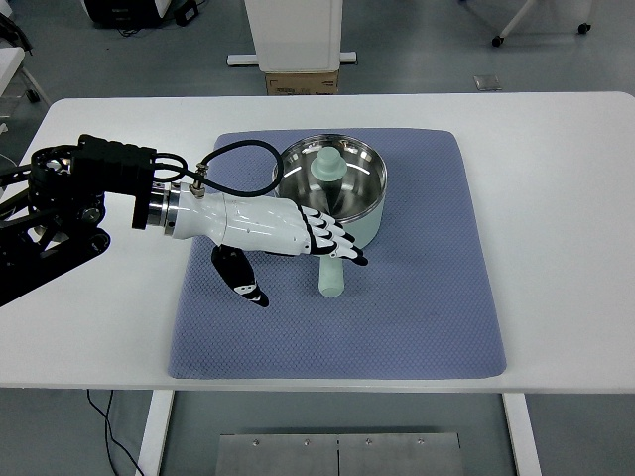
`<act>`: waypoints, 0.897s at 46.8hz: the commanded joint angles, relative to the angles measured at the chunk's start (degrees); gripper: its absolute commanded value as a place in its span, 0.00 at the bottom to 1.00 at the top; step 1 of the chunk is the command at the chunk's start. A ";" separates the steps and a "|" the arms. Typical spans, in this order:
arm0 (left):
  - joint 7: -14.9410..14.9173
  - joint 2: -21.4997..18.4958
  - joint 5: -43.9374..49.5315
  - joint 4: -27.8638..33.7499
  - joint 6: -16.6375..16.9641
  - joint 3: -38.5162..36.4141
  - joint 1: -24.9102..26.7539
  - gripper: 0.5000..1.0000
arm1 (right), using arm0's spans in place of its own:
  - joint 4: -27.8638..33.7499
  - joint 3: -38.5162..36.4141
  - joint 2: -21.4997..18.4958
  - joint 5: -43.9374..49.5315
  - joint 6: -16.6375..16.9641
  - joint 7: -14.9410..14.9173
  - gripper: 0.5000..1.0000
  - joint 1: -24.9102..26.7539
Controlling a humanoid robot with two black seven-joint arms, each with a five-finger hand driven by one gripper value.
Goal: Rotate green pot handle
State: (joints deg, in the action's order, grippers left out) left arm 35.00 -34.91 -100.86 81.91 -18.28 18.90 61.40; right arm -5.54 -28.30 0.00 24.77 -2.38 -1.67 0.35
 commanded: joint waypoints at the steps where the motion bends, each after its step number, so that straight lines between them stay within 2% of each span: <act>1: 0.00 0.90 -1.09 0.01 0.00 0.00 0.12 1.00 | 0.00 0.00 0.00 0.01 0.01 0.00 1.00 0.00; 20: 0.00 5.47 -5.39 -1.22 -0.26 -1.76 4.07 1.00 | 0.00 0.00 0.00 0.01 0.01 0.00 1.00 0.00; 42: 0.00 7.49 -7.50 -1.93 -0.70 -7.47 11.10 1.00 | 0.00 0.00 0.00 0.01 0.01 0.00 1.00 0.00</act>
State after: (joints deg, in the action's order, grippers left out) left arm 35.00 -28.04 -108.08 79.97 -18.94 12.29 71.50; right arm -5.54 -28.30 0.00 24.79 -2.36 -1.67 0.35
